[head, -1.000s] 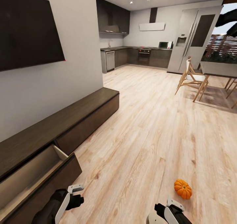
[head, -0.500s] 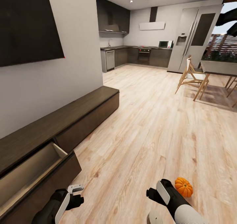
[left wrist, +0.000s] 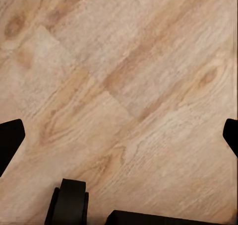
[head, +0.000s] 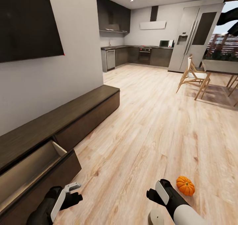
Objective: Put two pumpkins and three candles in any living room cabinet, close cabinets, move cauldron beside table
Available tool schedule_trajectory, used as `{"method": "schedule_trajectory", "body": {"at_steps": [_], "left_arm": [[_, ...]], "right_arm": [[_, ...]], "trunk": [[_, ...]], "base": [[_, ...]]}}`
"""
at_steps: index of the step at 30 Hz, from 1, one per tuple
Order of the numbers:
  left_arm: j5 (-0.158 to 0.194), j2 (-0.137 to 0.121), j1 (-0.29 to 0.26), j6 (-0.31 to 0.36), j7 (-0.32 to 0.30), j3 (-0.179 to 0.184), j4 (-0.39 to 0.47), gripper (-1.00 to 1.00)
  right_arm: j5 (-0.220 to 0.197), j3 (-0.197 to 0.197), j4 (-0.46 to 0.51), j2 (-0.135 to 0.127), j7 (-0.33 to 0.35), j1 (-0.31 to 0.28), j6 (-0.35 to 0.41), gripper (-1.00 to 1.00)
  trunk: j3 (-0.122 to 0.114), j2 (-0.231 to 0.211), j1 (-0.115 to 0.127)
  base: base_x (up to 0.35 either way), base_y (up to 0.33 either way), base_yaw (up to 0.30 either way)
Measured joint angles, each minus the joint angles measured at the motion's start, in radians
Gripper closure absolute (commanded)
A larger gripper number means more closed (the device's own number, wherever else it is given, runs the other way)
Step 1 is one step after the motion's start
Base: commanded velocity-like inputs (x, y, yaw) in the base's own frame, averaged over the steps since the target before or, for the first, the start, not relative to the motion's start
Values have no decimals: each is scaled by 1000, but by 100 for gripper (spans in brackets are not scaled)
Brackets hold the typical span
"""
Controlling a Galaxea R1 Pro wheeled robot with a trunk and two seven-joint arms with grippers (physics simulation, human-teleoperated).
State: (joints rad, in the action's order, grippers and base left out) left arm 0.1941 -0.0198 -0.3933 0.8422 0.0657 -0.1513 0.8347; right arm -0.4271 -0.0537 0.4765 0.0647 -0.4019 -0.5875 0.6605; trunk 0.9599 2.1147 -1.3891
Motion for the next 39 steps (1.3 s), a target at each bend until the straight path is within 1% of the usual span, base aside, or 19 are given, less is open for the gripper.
{"method": "schedule_trajectory", "body": {"at_steps": [2,4,6,7,8,11,14,20,27,29,36,39], "left_arm": [[26,-1,-1,79,-1,-15,78,-100],[61,-4,0,135,-4,-22,138,-100],[108,-7,-1,157,-16,-28,161,-100],[125,-6,-1,163,-21,-28,167,-100],[136,-6,-1,166,-25,-28,170,-100],[149,-8,-1,173,-30,-32,174,-100],[155,-7,0,178,-32,-33,176,-100],[157,-3,-1,183,-52,-32,176,-100],[157,-4,0,187,-110,-32,176,-100],[157,-4,-1,187,-117,-31,176,-100],[158,-9,-1,191,-127,-36,176,-100],[158,-9,0,191,-127,-37,176,-100]], "right_arm": [[-1,0,0,1,0,0,0,-100],[0,0,0,1,0,0,1,-100],[0,0,0,1,0,0,1,-100],[1,0,0,0,0,0,1,-100],[1,0,0,0,0,0,1,-100],[1,0,0,0,0,0,1,-100],[1,1,-1,-1,0,0,1,-100],[-1,1,-1,-12,0,0,-2,-100],[-3,2,-1,-18,0,0,-12,-100],[-4,2,-1,-19,0,0,-13,-100],[-4,0,-4,-24,0,0,-13,-100],[-4,0,-8,-25,0,0,-34,-100]], "trunk": [[6,14,-8],[13,28,-15],[19,42,-23],[22,49,-27],[25,56,-31],[34,77,-42],[44,98,-54],[63,140,-77],[85,189,-104],[91,203,-111],[113,252,-138],[122,273,-150]], "base": [[0,0,0],[0,0,0],[0,0,0],[0,0,0],[0,0,0],[0,0,0],[0,0,0],[0,0,0],[0,0,0],[0,0,0],[0,0,0],[0,0,0]]}}
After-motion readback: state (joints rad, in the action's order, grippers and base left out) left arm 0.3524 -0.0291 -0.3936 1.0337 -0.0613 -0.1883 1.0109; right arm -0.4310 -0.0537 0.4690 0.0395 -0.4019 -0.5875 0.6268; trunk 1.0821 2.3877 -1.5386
